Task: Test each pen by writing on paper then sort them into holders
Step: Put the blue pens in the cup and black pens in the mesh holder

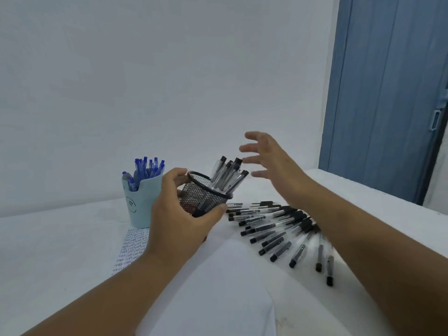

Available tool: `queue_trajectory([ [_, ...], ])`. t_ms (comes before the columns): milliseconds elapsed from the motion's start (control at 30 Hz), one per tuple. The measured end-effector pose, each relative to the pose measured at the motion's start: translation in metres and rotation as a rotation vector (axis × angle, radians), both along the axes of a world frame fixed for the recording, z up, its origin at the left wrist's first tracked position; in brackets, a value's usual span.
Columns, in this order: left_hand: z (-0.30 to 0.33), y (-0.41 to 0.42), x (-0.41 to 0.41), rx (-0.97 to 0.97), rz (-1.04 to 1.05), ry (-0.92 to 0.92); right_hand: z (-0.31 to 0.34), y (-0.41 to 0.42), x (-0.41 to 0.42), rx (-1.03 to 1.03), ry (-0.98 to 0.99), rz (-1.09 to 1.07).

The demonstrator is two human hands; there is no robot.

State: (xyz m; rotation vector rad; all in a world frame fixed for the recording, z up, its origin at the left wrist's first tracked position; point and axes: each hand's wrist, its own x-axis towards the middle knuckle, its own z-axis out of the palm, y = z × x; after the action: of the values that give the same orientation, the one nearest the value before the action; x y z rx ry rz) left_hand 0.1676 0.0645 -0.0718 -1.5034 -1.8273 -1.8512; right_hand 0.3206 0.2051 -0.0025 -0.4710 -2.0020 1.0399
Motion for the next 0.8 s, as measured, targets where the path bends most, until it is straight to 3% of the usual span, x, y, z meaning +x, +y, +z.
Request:
queue_trajectory([
  [133, 0.0, 0.002, -0.01, -0.049, 0.029, -0.095, -0.01, 0.028, 0.034, 0.254, -0.573, -0.031],
  [233, 0.0, 0.003, -0.016, -0.074, 0.037, -0.151, -0.025, 0.035, 0.036, 0.264, -0.845, -0.003],
  [367, -0.002, 0.003, -0.015, -0.083, 0.04, -0.164, -0.036, 0.037, 0.021, 0.231, -0.962, 0.022],
  [500, -0.002, 0.004, -0.013, -0.086, 0.027, -0.164, -0.036, 0.035, 0.014, 0.331, -1.026, -0.025],
  [800, -0.002, 0.002, -0.013, -0.085, 0.013, -0.176, -0.042, 0.042, 0.012, 0.336, -0.894, 0.017],
])
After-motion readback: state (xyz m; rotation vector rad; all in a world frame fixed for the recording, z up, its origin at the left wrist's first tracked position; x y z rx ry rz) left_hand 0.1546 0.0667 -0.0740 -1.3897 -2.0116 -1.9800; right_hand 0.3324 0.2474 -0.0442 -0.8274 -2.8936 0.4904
